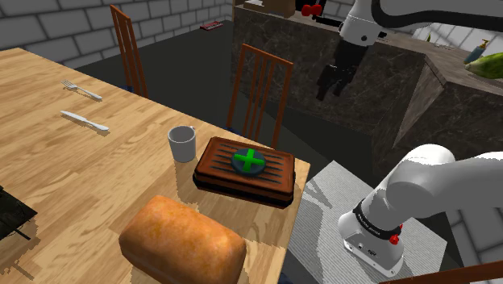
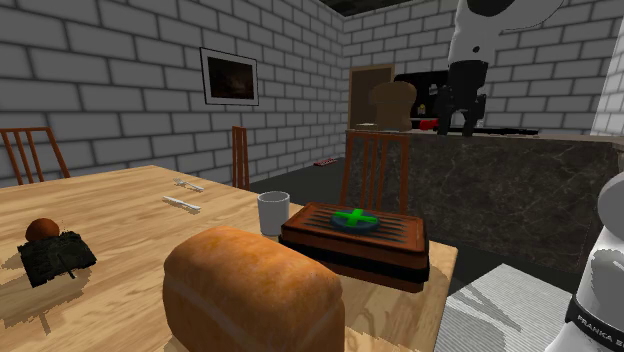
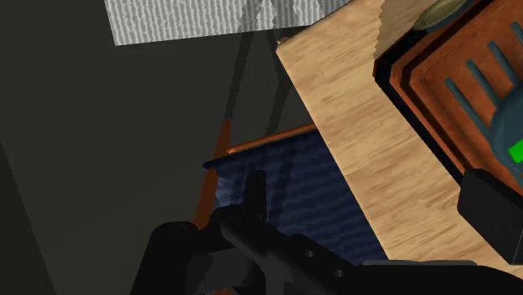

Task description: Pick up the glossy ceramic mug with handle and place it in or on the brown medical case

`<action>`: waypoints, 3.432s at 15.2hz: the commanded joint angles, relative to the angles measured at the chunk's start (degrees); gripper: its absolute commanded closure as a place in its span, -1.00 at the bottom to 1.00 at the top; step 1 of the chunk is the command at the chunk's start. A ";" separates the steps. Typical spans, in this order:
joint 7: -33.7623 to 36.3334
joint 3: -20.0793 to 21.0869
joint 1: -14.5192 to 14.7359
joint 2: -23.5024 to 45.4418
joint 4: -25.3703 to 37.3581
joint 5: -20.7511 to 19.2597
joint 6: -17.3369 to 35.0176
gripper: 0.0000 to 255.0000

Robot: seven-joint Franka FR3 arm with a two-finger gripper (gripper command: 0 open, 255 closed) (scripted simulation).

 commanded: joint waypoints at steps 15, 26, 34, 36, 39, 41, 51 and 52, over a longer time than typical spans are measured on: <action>19.42 16.27 4.57 19.57 6.86 5.03 14.50 -1.00; 36.91 26.04 6.38 42.28 22.96 -2.50 20.52 -1.00; 49.24 27.83 11.93 61.57 41.37 -12.81 18.62 -1.00; 51.55 27.47 14.09 66.63 47.15 -15.10 17.20 -1.00; 54.20 26.53 17.72 74.55 57.09 -18.06 14.32 -1.00; 55.05 25.95 19.54 78.37 62.28 -19.19 12.67 -1.00; 55.65 25.39 19.30 79.98 58.95 -19.99 17.48 -1.00; 55.65 25.39 19.30 79.98 58.95 -19.99 17.48 -1.00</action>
